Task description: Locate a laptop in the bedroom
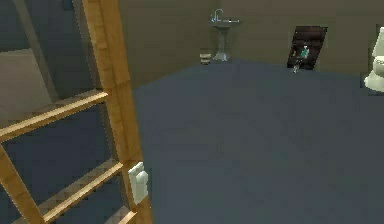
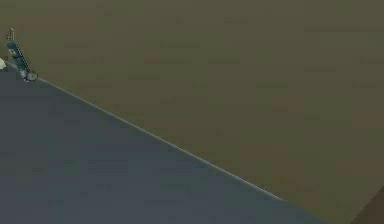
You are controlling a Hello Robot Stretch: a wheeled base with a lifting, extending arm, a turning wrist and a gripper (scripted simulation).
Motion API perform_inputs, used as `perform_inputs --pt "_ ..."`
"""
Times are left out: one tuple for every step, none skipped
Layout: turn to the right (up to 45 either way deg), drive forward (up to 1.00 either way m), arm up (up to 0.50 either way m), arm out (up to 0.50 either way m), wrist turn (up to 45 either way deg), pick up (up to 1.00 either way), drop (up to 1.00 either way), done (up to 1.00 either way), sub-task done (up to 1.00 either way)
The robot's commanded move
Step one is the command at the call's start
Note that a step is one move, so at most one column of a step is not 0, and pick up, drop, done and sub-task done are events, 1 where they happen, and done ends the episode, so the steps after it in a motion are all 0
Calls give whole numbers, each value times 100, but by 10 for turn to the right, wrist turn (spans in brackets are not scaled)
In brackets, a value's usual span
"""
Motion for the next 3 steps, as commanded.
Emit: perform_inputs --pt "0 5 0 0 0 0 0 0 0" --pt "300 0 0 0 0 0 0 0 0" --pt "0 50 0 0 0 0 0 0 0"
